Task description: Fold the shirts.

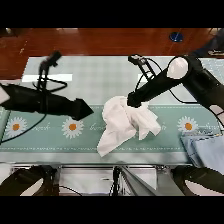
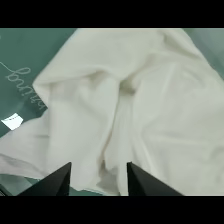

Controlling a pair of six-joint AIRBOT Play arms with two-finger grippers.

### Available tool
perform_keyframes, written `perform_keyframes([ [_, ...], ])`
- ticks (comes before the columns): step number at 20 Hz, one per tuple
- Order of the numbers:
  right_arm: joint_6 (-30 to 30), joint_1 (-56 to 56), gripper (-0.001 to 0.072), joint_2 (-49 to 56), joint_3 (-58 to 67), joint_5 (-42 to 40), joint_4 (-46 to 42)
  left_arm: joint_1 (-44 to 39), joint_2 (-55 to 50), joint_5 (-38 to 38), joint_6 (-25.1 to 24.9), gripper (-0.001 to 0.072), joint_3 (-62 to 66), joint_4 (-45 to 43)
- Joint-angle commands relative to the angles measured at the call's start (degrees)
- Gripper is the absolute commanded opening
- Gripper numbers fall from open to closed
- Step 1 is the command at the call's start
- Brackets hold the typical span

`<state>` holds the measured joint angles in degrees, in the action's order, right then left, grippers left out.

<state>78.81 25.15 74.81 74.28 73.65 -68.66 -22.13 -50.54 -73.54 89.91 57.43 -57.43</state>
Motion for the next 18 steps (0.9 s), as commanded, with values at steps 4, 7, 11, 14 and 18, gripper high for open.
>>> perform_keyframes([
  [4, -2.4, -8.4, 0.0540, -10.5, 0.0, 2.8, -10.3, -4.5, 0.0, 0.9, -5.0, 0.0719, -13.9, 0.1],
  [7, -4.9, -18.6, 0.0540, -13.6, 0.0, 6.3, -13.4, -5.0, -0.1, 2.5, -7.4, 0.0720, -18.7, -0.4],
  [11, -4.8, -32.4, 0.0539, -14.0, -1.3, 4.2, -4.0, -5.0, -2.2, 8.6, -8.9, 0.0720, -23.0, -0.7],
  [14, -5.0, -37.9, 0.0539, -14.0, -3.9, 3.8, 0.0, -5.0, -9.2, 9.2, -14.3, 0.0720, -23.0, 5.6],
  [18, -5.4, -38.9, 0.0539, -14.0, -7.4, 3.5, -0.4, -5.0, -20.4, 10.1, -17.9, 0.0720, -22.7, 11.0],
])
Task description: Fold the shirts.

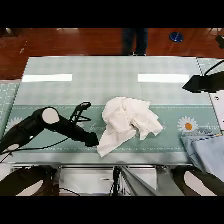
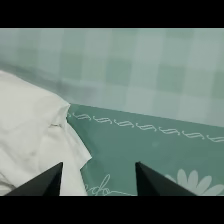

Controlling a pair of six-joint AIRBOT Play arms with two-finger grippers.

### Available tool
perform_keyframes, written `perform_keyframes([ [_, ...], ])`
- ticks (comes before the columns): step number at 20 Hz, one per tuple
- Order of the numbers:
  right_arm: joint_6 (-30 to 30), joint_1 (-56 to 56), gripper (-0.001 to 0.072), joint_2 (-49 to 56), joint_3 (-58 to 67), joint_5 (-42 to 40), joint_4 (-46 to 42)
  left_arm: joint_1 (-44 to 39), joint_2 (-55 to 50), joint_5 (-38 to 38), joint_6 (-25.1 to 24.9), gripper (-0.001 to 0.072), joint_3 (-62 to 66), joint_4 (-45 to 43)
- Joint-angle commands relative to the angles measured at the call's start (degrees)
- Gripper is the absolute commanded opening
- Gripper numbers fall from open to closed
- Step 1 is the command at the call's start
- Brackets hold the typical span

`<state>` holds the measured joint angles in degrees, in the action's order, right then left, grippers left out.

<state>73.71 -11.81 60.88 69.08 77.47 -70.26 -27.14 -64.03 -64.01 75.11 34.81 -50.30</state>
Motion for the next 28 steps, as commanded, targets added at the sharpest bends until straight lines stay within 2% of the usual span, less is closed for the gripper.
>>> perform_keyframes([
  [1, -0.3, -2.0, 0.0539, -0.1, -3.0, -0.6, 1.2, 0.0, -9.4, 0.8, -3.1, 0.0720, -0.1, 4.6],
  [4, -0.3, -2.0, 0.0539, -0.1, -5.1, -0.7, 1.2, 0.0, -14.9, 2.8, -5.0, 0.0720, 0.2, 10.0],
  [8, -0.3, -2.0, 0.0539, -0.1, -5.8, -0.7, 0.7, 0.3, -15.3, 3.2, -5.4, 0.0714, 4.3, 9.9],
  [9, -0.3, -2.0, 0.0539, -0.1, -5.8, -0.8, 0.7, 0.3, -15.3, 3.2, -5.4, 0.0634, 5.5, 9.9],
  [10, -0.3, -2.0, 0.0539, -0.1, -5.8, -0.8, 0.8, 0.3, -15.3, 3.6, -5.4, 0.0594, 6.4, 9.8],
  [11, -0.3, -2.0, 0.0539, -0.1, -5.8, -0.7, 0.7, 0.3, -15.4, 4.4, -5.4, 0.0588, 7.3, 9.8],
  [12, -0.3, -2.0, 0.0539, -0.1, -5.8, -0.7, 0.8, 0.3, -15.9, 4.6, -4.9, 0.0537, 8.2, 9.8],
  [14, -0.3, -2.0, 0.0539, -0.1, -5.8, -0.4, 0.8, 0.3, -18.6, 3.6, -3.1, 0.0537, 10.2, 9.8],
  [16, -0.3, -2.0, 0.0539, -0.1, -5.8, 0.0, 0.9, 0.1, -23.2, -0.8, -2.2, 0.0538, 12.1, 9.8],
  [17, -0.3, -2.0, 0.0539, -0.1, -5.8, 0.1, 0.9, -0.4, -25.9, -4.0, -2.3, 0.0499, 13.4, 9.9],
  [18, -0.3, -2.0, 0.0539, -0.1, -5.8, 0.2, 0.9, -0.7, -27.7, -6.7, -2.4, 0.0419, 15.0, 10.1],
  [20, -0.3, -2.0, 0.0537, -0.5, -5.8, 0.2, 0.7, -1.0, -29.9, -10.5, -2.8, 0.0099, 17.6, 10.0],
  [21, -0.6, -2.0, 0.0529, -0.8, -5.8, 0.2, 0.5, -1.0, -30.1, -11.6, -3.8, 0.0023, 18.3, 10.0],
  [23, -2.1, -2.5, 0.0528, -0.8, -6.5, 0.1, -0.5, -1.0, -29.4, -12.8, -4.5, 0.0024, 18.9, 10.0],
  [25, -3.2, -5.8, 0.0530, -0.8, -10.1, -0.2, 3.1, -1.1, -27.4, -14.0, -6.2, 0.0024, 19.1, 10.1],
  [26, -4.3, -7.8, 0.0544, -0.8, -13.0, -0.1, 6.7, -1.1, -26.1, -14.1, -7.1, 0.0024, 19.1, 10.1],
  [27, -5.8, -9.4, 0.0606, -0.8, -16.5, -0.1, 10.3, -1.1, -24.7, -14.1, -7.5, 0.0024, 19.1, 10.1],
  [28, -7.3, -10.2, 0.0609, -0.8, -20.1, -0.6, 12.7, -1.1, -23.4, -14.1, -7.7, 0.0024, 19.1, 10.1],
])
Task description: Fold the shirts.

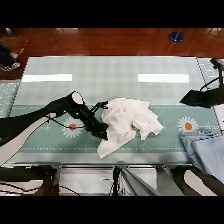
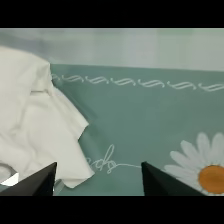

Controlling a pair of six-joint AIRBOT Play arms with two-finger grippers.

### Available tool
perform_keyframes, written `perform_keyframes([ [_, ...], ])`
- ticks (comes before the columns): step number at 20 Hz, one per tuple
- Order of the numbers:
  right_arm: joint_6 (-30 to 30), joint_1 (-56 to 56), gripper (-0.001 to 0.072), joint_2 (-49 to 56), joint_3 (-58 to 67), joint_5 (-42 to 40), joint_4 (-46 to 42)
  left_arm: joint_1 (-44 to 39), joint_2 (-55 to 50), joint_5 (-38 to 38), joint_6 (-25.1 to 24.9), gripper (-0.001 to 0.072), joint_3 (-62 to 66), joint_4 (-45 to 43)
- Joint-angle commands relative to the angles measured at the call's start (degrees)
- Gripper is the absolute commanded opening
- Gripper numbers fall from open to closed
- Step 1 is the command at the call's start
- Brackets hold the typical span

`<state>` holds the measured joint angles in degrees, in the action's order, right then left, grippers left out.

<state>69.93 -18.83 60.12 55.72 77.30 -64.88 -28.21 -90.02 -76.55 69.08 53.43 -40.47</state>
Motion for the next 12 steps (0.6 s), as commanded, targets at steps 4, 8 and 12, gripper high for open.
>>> perform_keyframes([
  [4, -7.6, -3.1, 0.0609, 0.0, -18.1, -4.4, 11.3, 0.0, 6.3, -1.6, -2.0, 0.0025, 0.5, 0.3],
  [8, -8.2, -3.1, 0.0607, 0.9, -23.6, -9.7, 12.7, 0.0, 7.2, -1.7, -2.0, 0.0025, 0.5, 0.3],
  [12, -10.4, -1.0, 0.0605, 7.4, -24.0, -10.7, 15.5, 0.0, 7.2, -2.7, -2.0, 0.0024, 0.5, 0.3],
])
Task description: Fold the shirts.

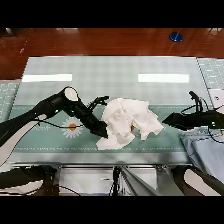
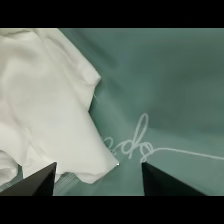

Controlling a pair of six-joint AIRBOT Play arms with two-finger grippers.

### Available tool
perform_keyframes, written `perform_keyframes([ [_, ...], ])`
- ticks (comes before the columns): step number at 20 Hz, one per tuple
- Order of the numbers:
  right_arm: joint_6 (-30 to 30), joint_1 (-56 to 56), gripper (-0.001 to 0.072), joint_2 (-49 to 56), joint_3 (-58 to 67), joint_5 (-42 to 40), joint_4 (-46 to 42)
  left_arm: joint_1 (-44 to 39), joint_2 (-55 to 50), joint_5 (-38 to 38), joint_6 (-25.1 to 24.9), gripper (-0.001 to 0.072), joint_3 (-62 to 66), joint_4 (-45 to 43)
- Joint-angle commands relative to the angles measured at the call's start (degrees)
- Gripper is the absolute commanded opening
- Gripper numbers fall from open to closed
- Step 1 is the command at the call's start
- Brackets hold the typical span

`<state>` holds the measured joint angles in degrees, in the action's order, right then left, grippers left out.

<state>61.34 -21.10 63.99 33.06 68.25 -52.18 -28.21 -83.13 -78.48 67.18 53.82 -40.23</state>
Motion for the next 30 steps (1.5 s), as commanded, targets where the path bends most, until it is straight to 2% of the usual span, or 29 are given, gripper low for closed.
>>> perform_keyframes([
  [1, -2.1, 2.8, 0.0597, 5.0, -1.3, -2.5, 3.8, 0.0, 0.3, -1.1, -0.1, 0.0025, 0.1, 0.0],
  [2, -2.0, 4.8, 0.0589, 6.5, -1.3, -3.7, 4.7, 0.0, 0.3, -1.3, -0.1, 0.0025, 0.1, 0.0],
  [3, -2.0, 6.8, 0.0544, 7.8, -1.3, -4.8, 5.4, 0.0, 0.3, -1.3, -0.1, 0.0025, 0.1, 0.0],
  [4, -2.1, 8.7, 0.0380, 9.0, -1.3, -6.0, 6.2, 0.0, 0.3, -1.3, -0.1, 0.0024, 0.1, 0.0],
  [5, -3.3, 10.1, 0.0138, 9.4, -1.3, -7.8, 6.9, 0.0, 0.3, -1.3, -0.1, 0.0024, 0.1, 0.0],
  [6, -4.3, 11.0, 0.0026, 9.0, -1.2, -8.7, 8.2, 0.1, 0.6, -1.3, -0.1, 0.0024, 0.2, 0.0],
  [9, -7.0, 10.3, 0.0026, 2.8, 2.6, -4.5, 9.9, 1.2, 4.1, -1.3, -0.1, 0.0021, 3.0, 0.0],
  [12, -2.8, 6.8, 0.0025, -10.3, 11.7, -0.7, 12.2, 6.3, 12.5, -0.9, 0.4, 0.0021, 10.8, 0.0],
  [17, 6.0, -0.5, 0.0024, -28.5, 32.8, -9.5, 10.8, 20.2, 29.0, 4.1, 4.3, 0.0021, 26.8, -1.1],
  [20, 13.8, -1.5, 0.0024, -30.5, 44.5, -9.1, 3.6, 26.4, 37.5, 4.4, 8.5, 0.0020, 33.9, -6.7],
  [23, 17.2, -0.3, 0.0024, -30.5, 53.4, -6.8, 2.0, 28.4, 45.4, 4.3, 13.9, 0.0020, 39.8, -16.7],
  [25, 19.5, -0.2, 0.0024, -30.5, 59.2, -3.4, 0.3, 28.4, 50.3, 3.5, 18.3, 0.0020, 43.1, -19.6],
  [27, 22.7, -0.2, 0.0024, -30.6, 66.0, 2.7, -3.3, 28.4, 53.6, 0.1, 21.7, 0.0020, 45.5, -19.6],
  [30, 25.1, -0.2, 0.0024, -31.2, 76.5, 14.7, -10.8, 28.4, 57.1, -10.9, 27.2, 0.0020, 48.1, -19.6],
])
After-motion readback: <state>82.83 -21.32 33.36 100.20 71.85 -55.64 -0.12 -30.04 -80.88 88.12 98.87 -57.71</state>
